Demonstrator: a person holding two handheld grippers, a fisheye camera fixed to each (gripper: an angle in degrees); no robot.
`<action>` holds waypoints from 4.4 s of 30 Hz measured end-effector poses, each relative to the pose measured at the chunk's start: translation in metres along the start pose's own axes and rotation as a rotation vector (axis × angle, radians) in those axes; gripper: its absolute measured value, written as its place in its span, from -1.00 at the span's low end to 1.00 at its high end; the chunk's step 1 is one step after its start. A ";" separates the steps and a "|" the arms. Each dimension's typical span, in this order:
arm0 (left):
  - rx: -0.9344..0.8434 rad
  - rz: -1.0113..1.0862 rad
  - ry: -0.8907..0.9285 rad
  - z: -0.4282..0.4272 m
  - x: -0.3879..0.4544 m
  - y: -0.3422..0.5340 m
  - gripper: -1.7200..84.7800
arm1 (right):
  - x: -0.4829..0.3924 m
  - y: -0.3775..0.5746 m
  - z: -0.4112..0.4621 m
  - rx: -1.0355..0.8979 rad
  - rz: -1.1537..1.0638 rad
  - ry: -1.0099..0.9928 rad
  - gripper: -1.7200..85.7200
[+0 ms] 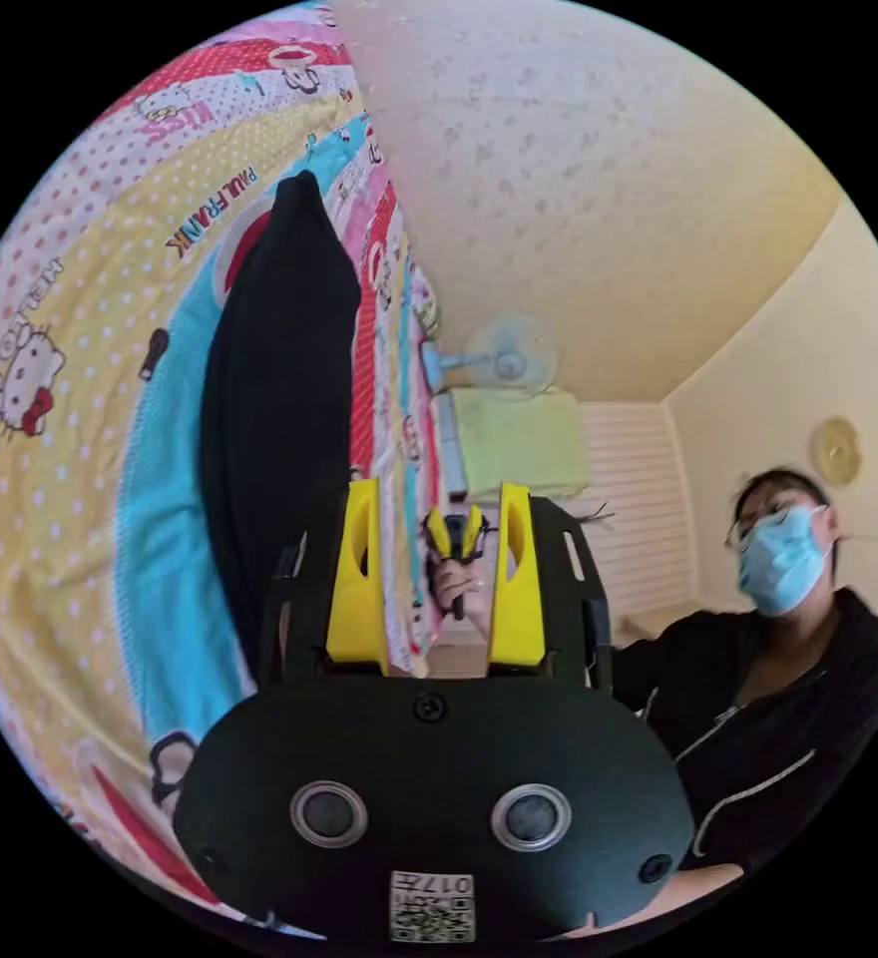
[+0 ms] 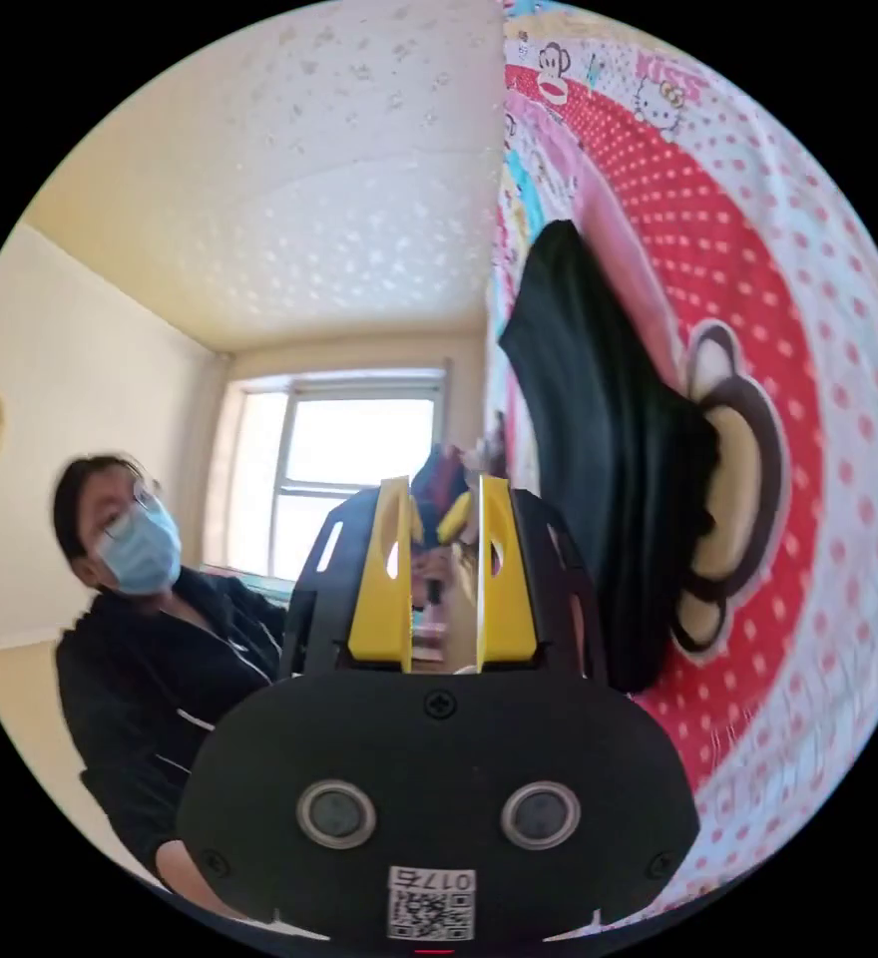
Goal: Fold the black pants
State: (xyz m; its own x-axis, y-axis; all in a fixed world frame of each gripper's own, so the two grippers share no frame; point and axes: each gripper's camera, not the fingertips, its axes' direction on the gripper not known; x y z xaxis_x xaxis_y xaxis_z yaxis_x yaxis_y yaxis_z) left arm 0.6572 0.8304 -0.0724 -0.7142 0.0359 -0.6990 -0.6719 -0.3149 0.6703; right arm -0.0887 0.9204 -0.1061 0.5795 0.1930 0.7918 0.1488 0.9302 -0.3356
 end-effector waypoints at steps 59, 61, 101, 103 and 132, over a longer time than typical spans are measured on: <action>-0.611 0.864 -0.574 0.328 0.167 0.102 -0.84 | -0.088 0.254 -0.036 0.309 0.413 0.276 -0.94; -0.576 0.806 -0.513 0.329 0.179 0.113 -0.86 | -0.105 0.262 -0.053 0.265 0.427 0.288 -0.94; 0.018 0.212 -0.184 0.130 -0.038 0.120 -0.83 | -0.184 -0.052 -0.006 0.110 0.264 0.229 -0.67; 0.040 0.230 -0.218 0.128 -0.041 0.116 -0.77 | -0.204 -0.058 -0.015 0.078 0.083 0.277 -0.64; 0.124 0.072 0.052 0.118 -0.085 0.119 -0.85 | -0.239 -0.042 0.037 -0.276 -0.121 0.758 -0.87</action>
State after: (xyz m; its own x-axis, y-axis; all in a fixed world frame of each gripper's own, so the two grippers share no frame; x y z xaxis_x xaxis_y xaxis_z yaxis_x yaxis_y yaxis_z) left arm 0.6149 0.9014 0.0959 -0.7525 -0.0329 -0.6578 -0.6407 -0.1953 0.7426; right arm -0.2629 0.8465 -0.2627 0.9169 -0.2591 0.3037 0.3795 0.8016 -0.4620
